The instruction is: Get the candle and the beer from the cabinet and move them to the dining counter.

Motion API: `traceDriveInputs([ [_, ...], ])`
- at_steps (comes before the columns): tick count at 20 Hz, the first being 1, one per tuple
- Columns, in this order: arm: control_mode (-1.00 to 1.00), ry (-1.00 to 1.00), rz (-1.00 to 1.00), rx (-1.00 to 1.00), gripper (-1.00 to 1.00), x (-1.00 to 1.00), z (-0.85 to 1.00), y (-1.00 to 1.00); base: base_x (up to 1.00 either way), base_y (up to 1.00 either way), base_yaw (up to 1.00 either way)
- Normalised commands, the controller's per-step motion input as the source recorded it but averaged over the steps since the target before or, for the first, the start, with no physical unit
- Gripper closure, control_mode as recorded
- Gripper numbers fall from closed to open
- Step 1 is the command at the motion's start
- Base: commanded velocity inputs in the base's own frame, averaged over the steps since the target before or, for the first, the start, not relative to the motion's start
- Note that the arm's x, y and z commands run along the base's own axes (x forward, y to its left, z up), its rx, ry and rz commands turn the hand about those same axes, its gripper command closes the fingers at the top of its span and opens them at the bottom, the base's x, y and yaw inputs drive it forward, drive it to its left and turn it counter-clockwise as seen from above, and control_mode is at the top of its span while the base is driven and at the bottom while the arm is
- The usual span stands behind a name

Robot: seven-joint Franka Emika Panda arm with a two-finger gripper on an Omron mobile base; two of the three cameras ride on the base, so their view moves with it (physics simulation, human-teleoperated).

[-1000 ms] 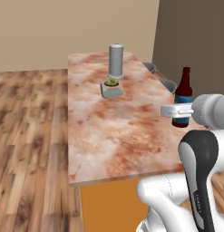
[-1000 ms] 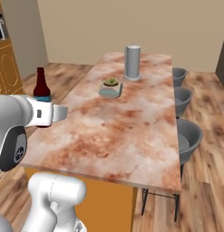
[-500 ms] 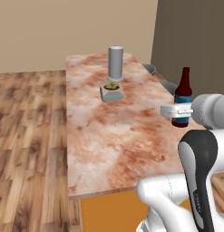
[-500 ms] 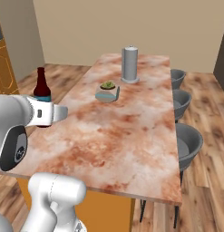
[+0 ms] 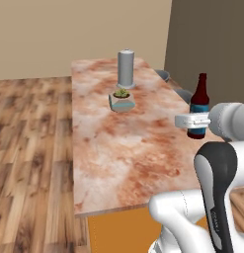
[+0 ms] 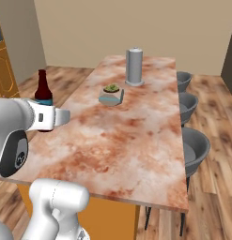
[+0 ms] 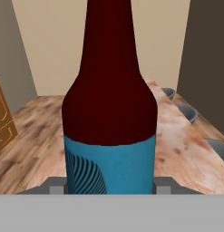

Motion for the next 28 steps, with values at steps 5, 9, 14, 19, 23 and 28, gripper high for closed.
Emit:
traceDriveInputs([
  [5, 1.00, 0.00, 0.00, 0.00, 1.00, 0.00, 0.00, 0.00, 0.00, 0.00, 0.00],
  [9, 1.00, 0.00, 0.00, 0.00, 1.00, 0.00, 0.00, 0.00, 0.04, 0.00, 0.00],
  [14, -1.00, 0.05, -0.04, 0.00, 1.00, 0.30, -0.14, -0.14, 0.04, -0.01, -0.01],
  [19, -1.00, 0.01, -0.09, -0.01, 1.00, 0.47, -0.32, -0.30, 0.00, 0.00, 0.00],
  [23, -1.00, 0.00, -0.16, 0.00, 1.00, 0.44, -0.28, -0.27, 0.00, 0.00, 0.00],
  [28, -1.00, 0.00, -0.24, -0.01, 1.00, 0.45, -0.26, -0.21, 0.00, 0.00, 0.00],
])
